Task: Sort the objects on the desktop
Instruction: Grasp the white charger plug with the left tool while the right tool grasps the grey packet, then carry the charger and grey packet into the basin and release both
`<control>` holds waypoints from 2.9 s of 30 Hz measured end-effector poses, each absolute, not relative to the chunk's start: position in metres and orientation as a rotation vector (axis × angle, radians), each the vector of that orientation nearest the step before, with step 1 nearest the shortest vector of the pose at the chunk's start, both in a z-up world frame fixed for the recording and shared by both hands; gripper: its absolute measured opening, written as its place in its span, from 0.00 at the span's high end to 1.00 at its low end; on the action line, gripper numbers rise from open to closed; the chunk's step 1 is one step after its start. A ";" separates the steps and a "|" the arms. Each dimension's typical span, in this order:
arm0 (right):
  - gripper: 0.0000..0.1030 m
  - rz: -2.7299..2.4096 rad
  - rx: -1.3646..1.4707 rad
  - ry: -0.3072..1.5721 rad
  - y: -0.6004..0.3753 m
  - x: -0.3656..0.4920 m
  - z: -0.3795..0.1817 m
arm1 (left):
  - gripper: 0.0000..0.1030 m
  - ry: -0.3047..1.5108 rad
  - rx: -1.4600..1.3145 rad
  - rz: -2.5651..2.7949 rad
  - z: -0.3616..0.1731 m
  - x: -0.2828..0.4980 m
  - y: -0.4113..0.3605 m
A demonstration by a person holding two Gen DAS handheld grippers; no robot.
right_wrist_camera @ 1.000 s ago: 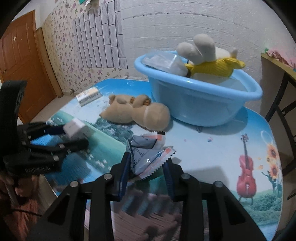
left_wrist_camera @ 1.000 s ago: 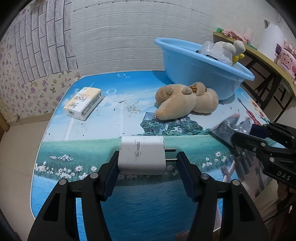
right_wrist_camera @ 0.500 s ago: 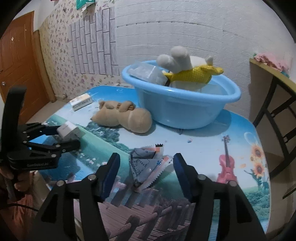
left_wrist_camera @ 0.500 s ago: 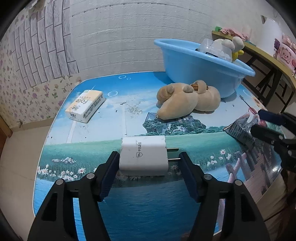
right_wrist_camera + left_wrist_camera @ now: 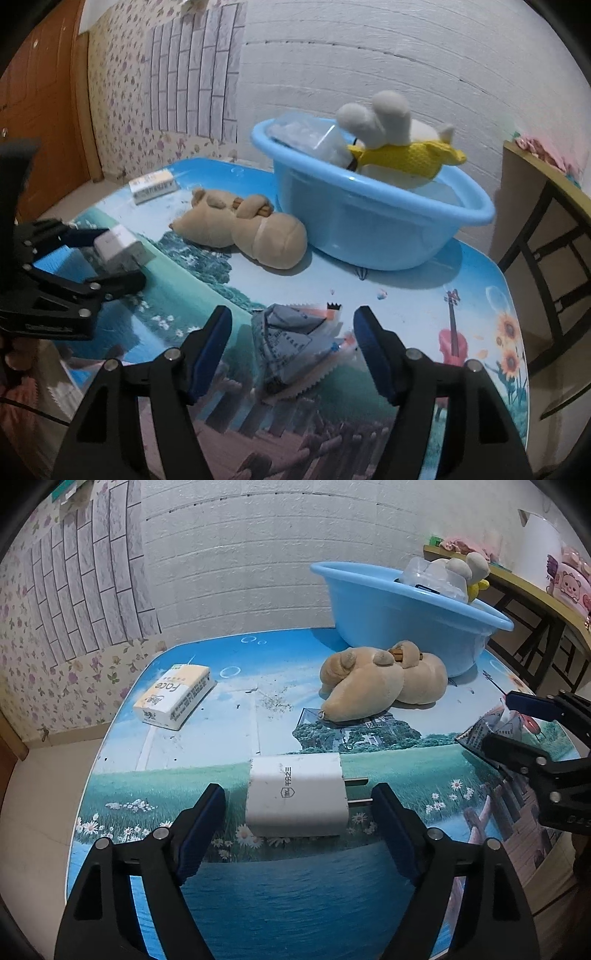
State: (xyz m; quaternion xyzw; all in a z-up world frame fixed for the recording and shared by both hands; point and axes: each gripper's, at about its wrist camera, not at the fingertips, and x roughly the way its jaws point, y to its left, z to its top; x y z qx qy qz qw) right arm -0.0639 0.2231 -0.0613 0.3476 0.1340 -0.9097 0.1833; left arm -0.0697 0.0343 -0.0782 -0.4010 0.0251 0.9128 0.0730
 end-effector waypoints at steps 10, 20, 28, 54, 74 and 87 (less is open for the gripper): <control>0.37 -2.525 1.059 0.340 0.227 -0.071 -0.075 | 0.22 0.078 -1.203 2.745 -0.078 -0.069 0.034; 0.64 -2.498 1.055 0.189 0.242 -0.071 -0.068 | 0.42 0.097 -1.194 2.710 -0.076 -0.067 0.037; 0.64 -2.531 0.929 0.093 0.259 -0.064 -0.035 | 0.42 0.037 -1.172 2.691 -0.055 -0.066 0.042; 0.65 -2.673 0.759 0.020 0.293 -0.142 0.017 | 0.42 0.103 -0.903 2.702 0.036 -0.167 0.109; 0.64 -2.689 0.846 -0.014 0.294 -0.206 -0.008 | 0.41 0.165 -1.010 2.636 0.008 -0.231 0.139; 0.56 -2.685 0.831 0.087 0.282 -0.172 -0.003 | 0.33 0.045 -0.972 2.664 0.020 -0.200 0.112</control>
